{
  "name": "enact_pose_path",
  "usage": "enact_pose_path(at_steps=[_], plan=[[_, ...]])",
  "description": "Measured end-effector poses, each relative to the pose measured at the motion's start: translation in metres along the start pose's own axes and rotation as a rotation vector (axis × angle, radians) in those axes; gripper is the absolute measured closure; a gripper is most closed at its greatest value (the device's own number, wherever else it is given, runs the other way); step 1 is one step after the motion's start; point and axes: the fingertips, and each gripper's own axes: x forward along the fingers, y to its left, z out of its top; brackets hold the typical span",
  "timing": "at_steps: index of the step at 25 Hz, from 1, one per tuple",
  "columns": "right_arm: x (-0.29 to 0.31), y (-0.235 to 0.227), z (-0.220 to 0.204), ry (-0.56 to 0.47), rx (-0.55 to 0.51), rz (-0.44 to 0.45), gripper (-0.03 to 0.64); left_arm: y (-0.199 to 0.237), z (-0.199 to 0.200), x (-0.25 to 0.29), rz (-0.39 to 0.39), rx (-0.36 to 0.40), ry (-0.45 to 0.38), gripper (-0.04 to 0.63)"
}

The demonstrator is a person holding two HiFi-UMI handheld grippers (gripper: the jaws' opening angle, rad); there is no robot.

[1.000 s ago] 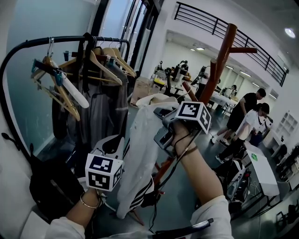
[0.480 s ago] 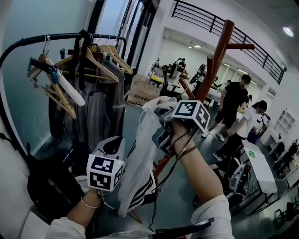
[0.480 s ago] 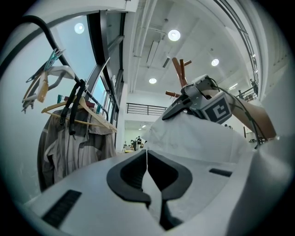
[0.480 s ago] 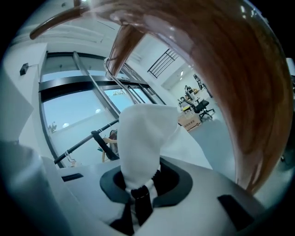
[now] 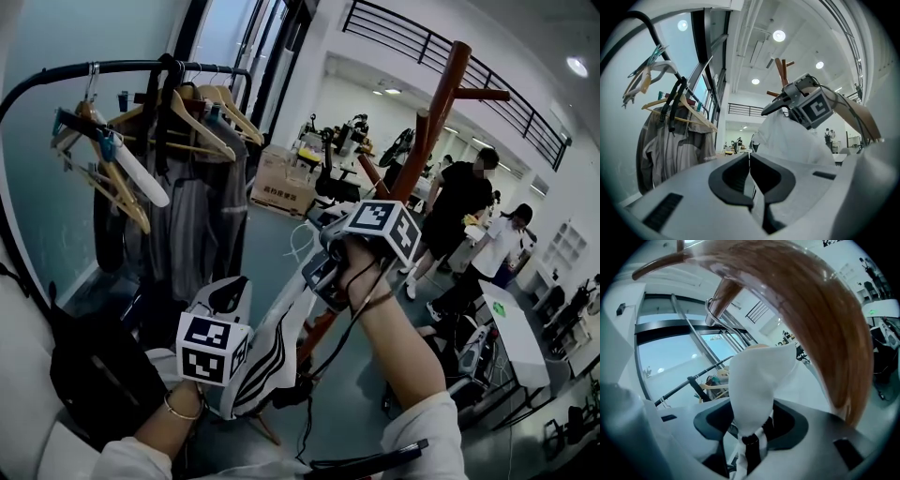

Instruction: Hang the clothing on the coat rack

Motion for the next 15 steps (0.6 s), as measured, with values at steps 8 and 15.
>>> enact_pose_path(at_steps=[8,15], plan=[[-0.004,-0.012,-0.001,-0.033,0.004,-0.123,0.346,-0.002,-0.005,-0.004,-0.004,-0.014,-0.003,0.586],[-0.01,-0.018,-0.005,-0.011,0.026,-0.157,0.324,0.003,-0.004,-0.011,0.001,-0.037,-0.018,0.586]])
